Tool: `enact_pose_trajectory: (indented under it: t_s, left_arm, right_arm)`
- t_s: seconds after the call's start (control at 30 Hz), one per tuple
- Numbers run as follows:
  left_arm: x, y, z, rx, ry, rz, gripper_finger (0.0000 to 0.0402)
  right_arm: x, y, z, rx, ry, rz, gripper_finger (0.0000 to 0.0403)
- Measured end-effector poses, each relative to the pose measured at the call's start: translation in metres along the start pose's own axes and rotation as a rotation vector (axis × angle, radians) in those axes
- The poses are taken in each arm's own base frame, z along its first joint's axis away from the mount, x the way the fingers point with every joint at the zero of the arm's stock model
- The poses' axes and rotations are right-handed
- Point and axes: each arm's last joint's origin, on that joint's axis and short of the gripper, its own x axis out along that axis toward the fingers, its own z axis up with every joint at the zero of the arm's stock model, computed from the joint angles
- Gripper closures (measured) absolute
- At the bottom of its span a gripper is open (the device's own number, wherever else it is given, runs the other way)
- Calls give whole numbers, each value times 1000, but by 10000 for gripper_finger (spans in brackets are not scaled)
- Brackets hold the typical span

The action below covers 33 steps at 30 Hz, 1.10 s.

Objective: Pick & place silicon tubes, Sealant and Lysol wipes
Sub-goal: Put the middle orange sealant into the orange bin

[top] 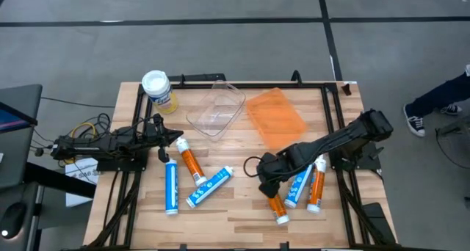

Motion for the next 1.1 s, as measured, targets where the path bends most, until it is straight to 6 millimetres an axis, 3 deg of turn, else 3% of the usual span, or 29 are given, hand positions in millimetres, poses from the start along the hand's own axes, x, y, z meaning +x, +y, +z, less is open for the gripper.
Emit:
enact_pose_trajectory:
  t_s: [0.17, 0.33, 0.63, 0.83, 1.1]
  left_arm:
    - [0, 0, 0, 0, 0, 0, 402]
    - [0, 0, 0, -1, -1, 0, 402]
    - [0, 0, 0, -2, -1, 0, 402]
    - [0, 0, 0, -2, 0, -8, 402]
    - [0, -1, 0, -2, 1, -37, 402]
  right_arm:
    - [17, 6, 7, 86, -5, 9, 88]
    - [39, 5, 8, 159, 32, -62, 37]
    - [93, 4, 16, 194, 122, -147, 7]
    - [108, 1, 18, 259, 168, -177, 58]
    - [85, 2, 22, 250, 29, -133, 194]
